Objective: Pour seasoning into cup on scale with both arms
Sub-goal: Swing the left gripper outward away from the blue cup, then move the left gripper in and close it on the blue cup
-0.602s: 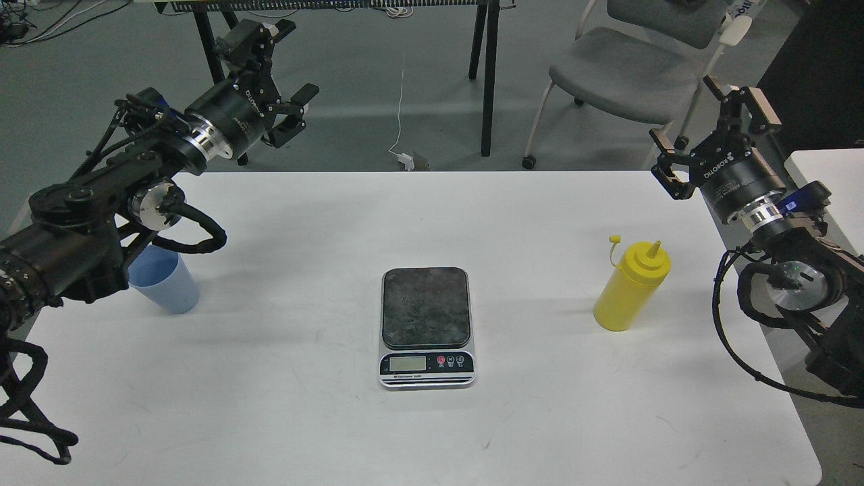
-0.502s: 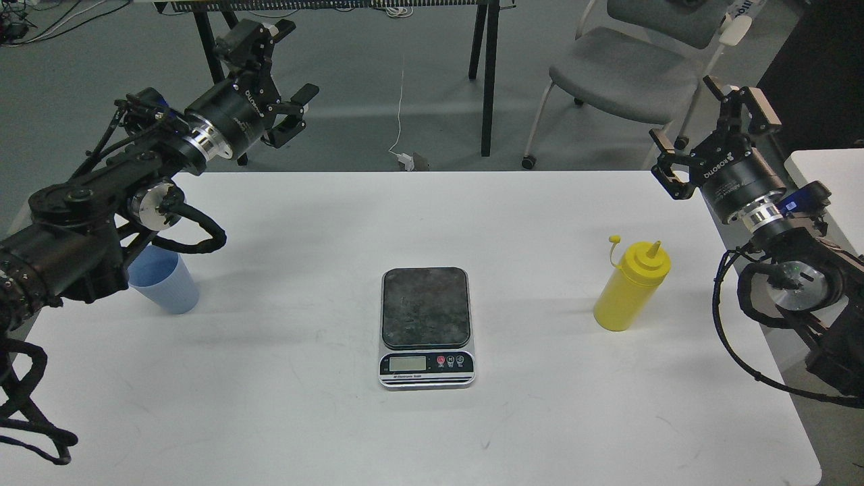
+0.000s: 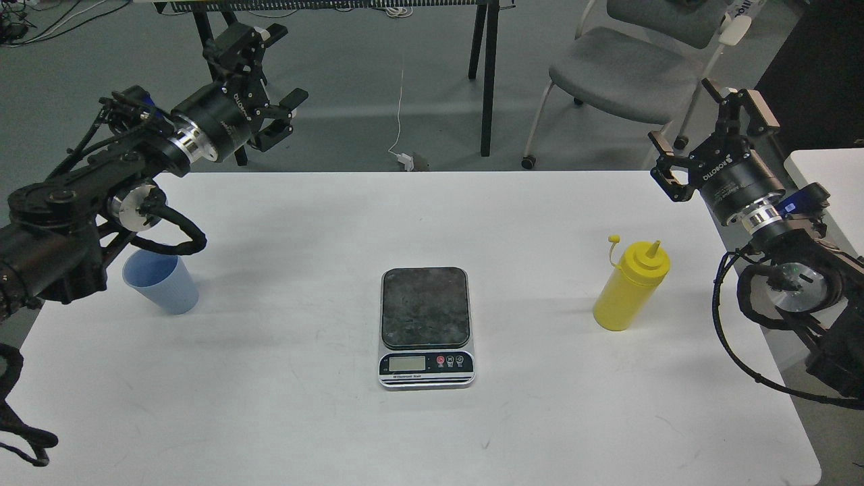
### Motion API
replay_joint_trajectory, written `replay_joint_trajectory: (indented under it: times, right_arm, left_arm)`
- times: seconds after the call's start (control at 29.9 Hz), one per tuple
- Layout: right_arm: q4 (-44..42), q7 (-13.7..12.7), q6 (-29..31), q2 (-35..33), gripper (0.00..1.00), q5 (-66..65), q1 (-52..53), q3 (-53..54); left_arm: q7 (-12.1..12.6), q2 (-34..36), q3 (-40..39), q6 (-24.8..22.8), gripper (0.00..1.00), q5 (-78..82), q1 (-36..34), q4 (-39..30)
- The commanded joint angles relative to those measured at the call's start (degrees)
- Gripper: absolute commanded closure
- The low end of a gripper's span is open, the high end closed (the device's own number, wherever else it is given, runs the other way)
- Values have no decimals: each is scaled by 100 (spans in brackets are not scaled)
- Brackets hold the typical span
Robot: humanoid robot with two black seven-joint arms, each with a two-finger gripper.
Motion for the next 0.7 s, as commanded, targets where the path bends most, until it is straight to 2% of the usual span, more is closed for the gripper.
replay_joint_trajectory:
  times: [0.0, 0.17, 0.3, 0.43, 0.54, 0.67]
  right_arm:
    - [0, 0, 0, 3, 1, 0, -28, -1]
    - [9, 0, 0, 3, 1, 0, -29, 8]
    - [18, 0, 0, 12, 1, 0, -29, 8]
    - [35, 0, 0, 38, 1, 0, -46, 8]
    - [53, 0, 0, 56, 1, -1, -90, 8]
    - [53, 0, 0, 56, 1, 0, -90, 8]
  left_arm:
    - [1, 701, 304, -21, 0, 976, -62, -394]
    - [1, 1694, 234, -21, 1, 3649, -97, -878]
    - [1, 2337, 269, -21, 1, 4592, -27, -1160]
    - [1, 2540, 304, -21, 1, 5023, 26, -1143]
    - [1, 2540, 374, 456, 1, 5208, 288, -1108]
    - [1, 2540, 392, 713, 1, 5332, 702, -1090]
